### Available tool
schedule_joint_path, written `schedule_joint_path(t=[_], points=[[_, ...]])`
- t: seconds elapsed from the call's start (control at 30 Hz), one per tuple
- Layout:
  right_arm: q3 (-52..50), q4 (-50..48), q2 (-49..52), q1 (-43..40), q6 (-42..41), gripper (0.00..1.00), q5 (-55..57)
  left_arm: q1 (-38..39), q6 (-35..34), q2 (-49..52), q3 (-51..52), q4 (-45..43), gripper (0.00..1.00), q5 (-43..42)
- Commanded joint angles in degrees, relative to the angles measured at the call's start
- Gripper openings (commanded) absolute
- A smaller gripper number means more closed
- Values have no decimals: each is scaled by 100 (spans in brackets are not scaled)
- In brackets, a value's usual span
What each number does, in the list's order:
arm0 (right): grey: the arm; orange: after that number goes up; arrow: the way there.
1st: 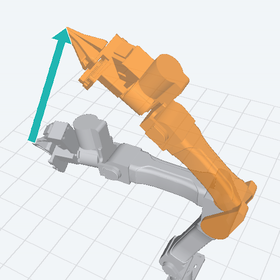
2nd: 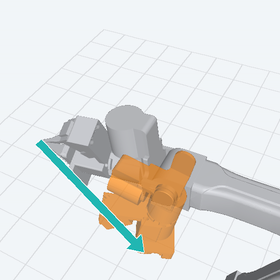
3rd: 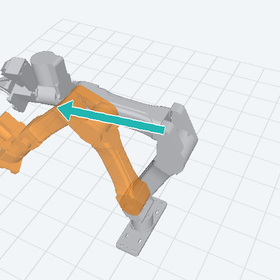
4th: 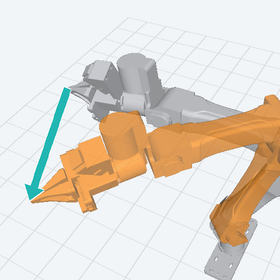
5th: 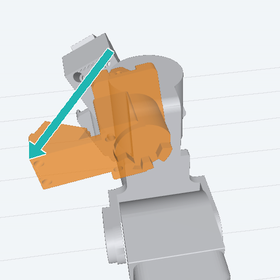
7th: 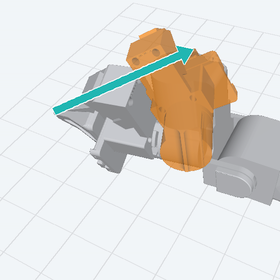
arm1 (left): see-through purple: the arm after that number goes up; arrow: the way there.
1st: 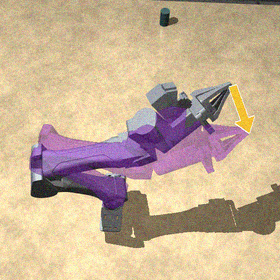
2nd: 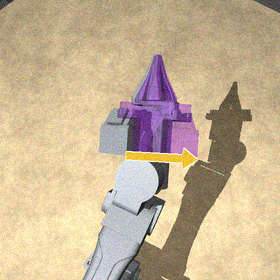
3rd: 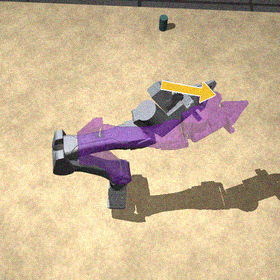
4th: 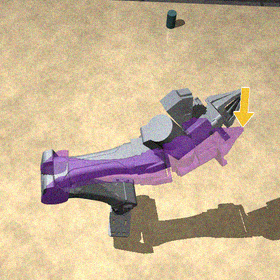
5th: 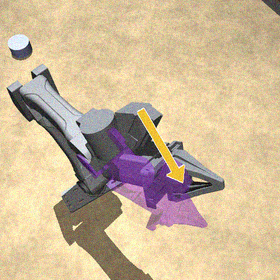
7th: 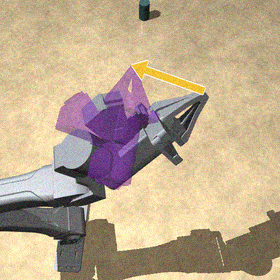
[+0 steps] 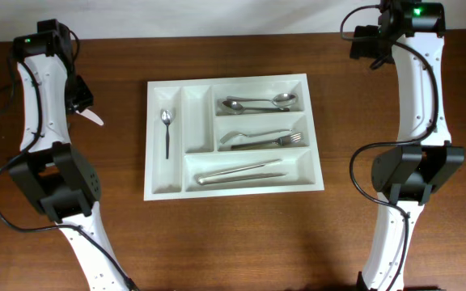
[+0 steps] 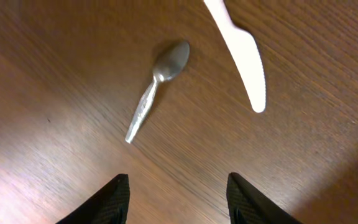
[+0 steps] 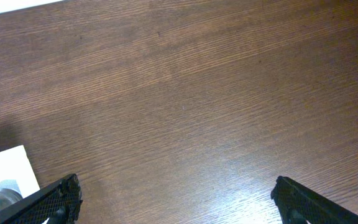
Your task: Pack container
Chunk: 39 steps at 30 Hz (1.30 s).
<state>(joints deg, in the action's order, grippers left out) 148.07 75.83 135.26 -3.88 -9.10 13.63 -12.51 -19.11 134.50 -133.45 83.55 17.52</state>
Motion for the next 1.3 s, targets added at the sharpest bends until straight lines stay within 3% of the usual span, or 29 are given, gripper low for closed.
schedule_joint_path(t=[0.0, 0.4, 0.73, 1.27], points=[[72, -13, -87, 11, -85, 99, 9, -197, 632, -26, -61, -118, 52, 175], [72, -13, -87, 11, -85, 99, 9, -903, 1644, -24, 625, -1040, 52, -953], [72, -13, -87, 11, -85, 99, 9, -977, 2472, -24, 1403, -1266, 52, -1366], [72, -13, -87, 9, -85, 99, 9, -1172, 2645, -13, 1904, -2059, 47, -1401]])
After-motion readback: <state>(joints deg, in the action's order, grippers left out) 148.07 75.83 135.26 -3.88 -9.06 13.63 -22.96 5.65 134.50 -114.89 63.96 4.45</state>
